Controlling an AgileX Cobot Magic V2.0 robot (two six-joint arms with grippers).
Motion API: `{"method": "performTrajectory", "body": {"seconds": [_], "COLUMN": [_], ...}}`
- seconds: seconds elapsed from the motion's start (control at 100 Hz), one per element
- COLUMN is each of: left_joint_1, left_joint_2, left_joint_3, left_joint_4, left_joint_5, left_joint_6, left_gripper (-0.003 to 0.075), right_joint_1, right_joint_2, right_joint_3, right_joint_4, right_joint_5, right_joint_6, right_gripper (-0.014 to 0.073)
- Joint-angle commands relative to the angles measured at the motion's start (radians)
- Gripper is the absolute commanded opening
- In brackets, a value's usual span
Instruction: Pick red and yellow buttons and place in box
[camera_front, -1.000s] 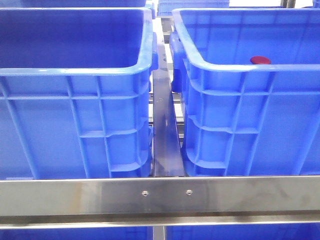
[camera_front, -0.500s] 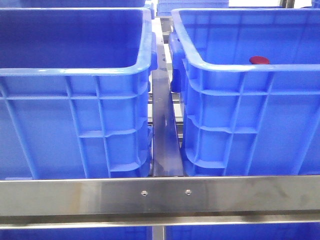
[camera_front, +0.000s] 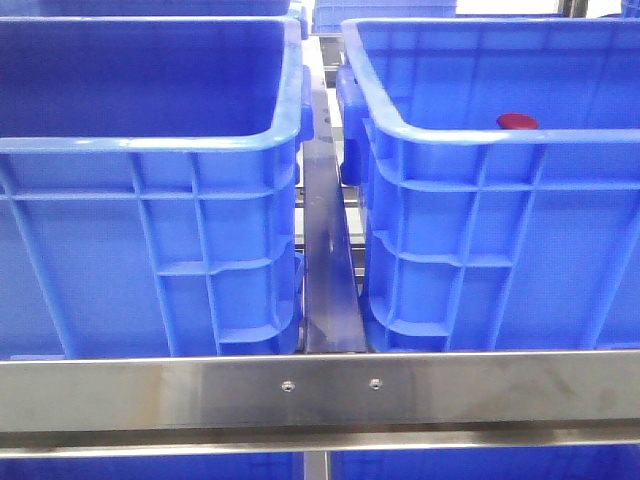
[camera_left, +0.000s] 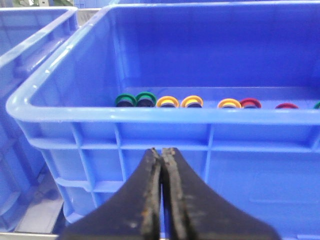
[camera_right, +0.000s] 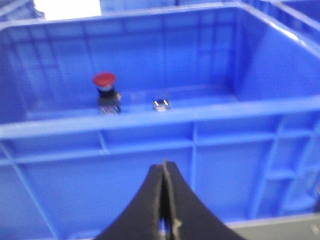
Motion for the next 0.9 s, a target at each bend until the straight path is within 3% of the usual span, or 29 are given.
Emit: {"method": "performTrajectory", "body": {"seconds": [0.0,0.24,0.89], "left_joint_1": [0.002,0.002,0.002], "left_joint_2": [-0.029,-0.029,-0.029], "left_joint_3": [0.053,0.053,0.053], "left_joint_4": [0.001,0.001,0.001], "left_joint_5": [-0.074,-0.074,-0.074], "left_joint_6": [-0.012,-0.012,-0.011], "left_gripper": [-0.0020,-0.0020,-0.0020], "right_joint_1": [-0.016,-0.015,-0.015], "right_joint_2": [-0.027,-0.025,-0.025], "right_joint_3": [-0.015,-0.015,-0.017], "right_joint_4": [-0.014,-0.017,-0.017], "right_joint_5": [-0.025,-0.100,-0.096], "right_joint_6": [0.004,0.004,0.004], "right_gripper": [-0.0070,-0.0070,-0.0070]}}
